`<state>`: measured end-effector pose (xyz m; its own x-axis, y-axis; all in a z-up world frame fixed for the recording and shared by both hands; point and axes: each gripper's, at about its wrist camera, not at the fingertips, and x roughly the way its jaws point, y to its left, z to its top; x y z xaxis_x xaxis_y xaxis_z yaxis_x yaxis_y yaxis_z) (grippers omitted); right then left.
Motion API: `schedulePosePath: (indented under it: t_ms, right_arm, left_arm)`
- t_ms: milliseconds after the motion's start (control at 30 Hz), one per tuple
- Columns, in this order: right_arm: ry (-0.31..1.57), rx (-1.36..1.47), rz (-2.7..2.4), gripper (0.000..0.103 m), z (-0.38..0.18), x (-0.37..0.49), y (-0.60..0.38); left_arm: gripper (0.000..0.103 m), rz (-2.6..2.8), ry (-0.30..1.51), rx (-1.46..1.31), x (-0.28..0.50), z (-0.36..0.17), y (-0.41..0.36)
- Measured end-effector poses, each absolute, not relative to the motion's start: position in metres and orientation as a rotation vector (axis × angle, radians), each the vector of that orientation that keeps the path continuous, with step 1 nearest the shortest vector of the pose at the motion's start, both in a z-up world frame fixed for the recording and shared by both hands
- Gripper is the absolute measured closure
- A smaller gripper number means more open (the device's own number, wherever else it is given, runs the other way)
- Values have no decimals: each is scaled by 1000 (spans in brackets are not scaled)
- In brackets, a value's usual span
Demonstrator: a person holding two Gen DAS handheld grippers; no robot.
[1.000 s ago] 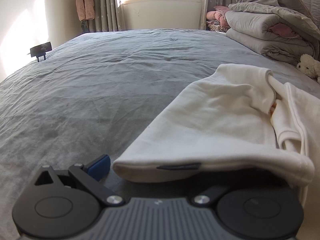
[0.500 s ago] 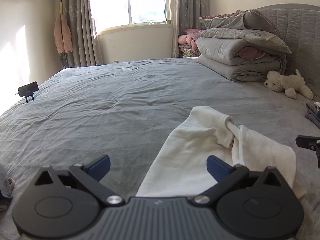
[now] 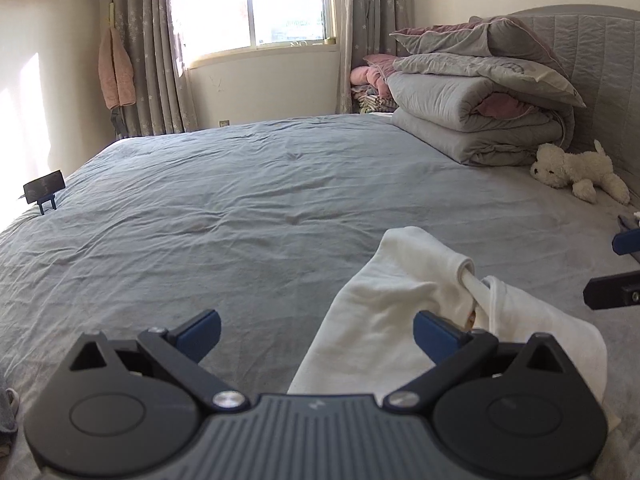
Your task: Fold clothes
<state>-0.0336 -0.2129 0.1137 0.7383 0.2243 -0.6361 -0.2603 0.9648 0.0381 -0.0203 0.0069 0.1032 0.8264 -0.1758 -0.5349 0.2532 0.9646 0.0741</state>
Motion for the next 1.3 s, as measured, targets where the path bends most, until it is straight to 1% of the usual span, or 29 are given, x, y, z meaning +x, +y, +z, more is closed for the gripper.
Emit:
schedulePosePath:
  t_ms: [100,133,167,200,233,267,300,333,367,533,667,867,967,1033,1067,1100,1133,1167,1300]
  right_arm:
    - [778,-5,309,1,77,-30,-213]
    - [793,-16,327,10,73,-31,-210]
    - [807,-31,344,22,69,-31,-207]
    - [821,-45,362,27,66,-31,-204]
    - [817,-48,373,38,68,-30,-203]
    - [806,-41,382,55,72,-29,-203]
    - [794,-33,390,65,76,-29,-204]
    - [761,-24,385,80,83,-31,-206]
    - [726,-15,378,90,89,-33,-208]
    - [584,20,280,91,114,-42,-235]
    - [478,46,189,94,133,-50,-260]
    - [334,33,14,94,151,-62,-293]
    - [322,29,-41,94,147,-61,-306]
    - [333,6,-59,94,142,-56,-308]
    - [342,-4,-64,94,138,-54,-308]
    - [352,-10,-61,94,136,-52,-307]
    - [361,-15,-58,94,134,-51,-306]
    - [370,-21,-55,94,132,-49,-305]
    - [356,1,-21,94,133,-53,-305]
  left_arm:
    - [0,-258,602,205,-24,81,-1]
    - [0,-268,607,218,-26,78,-3]
    - [0,-278,611,231,-28,75,-5]
    - [0,-291,618,236,-29,72,-8]
    - [0,-303,625,240,-30,69,-11]
    - [0,-316,632,245,-30,67,-14]
    - [0,-328,639,250,-31,64,-17]
    - [0,-340,630,251,-33,65,-18]
    - [0,-352,619,252,-35,67,-20]
    - [0,-418,557,235,-46,79,-19]
    - [0,-461,576,281,-49,71,-26]
    - [0,-484,574,373,-53,60,-43]
    - [1,-437,586,458,-48,48,-51]
    - [14,-452,584,465,-43,45,-48]
    - [36,-470,594,443,-40,47,-44]
    - [67,-472,614,408,-35,50,-40]
    - [81,-460,630,364,-31,54,-34]
    - [98,-447,645,320,-27,58,-28]
    - [99,-425,671,177,-12,68,-2]
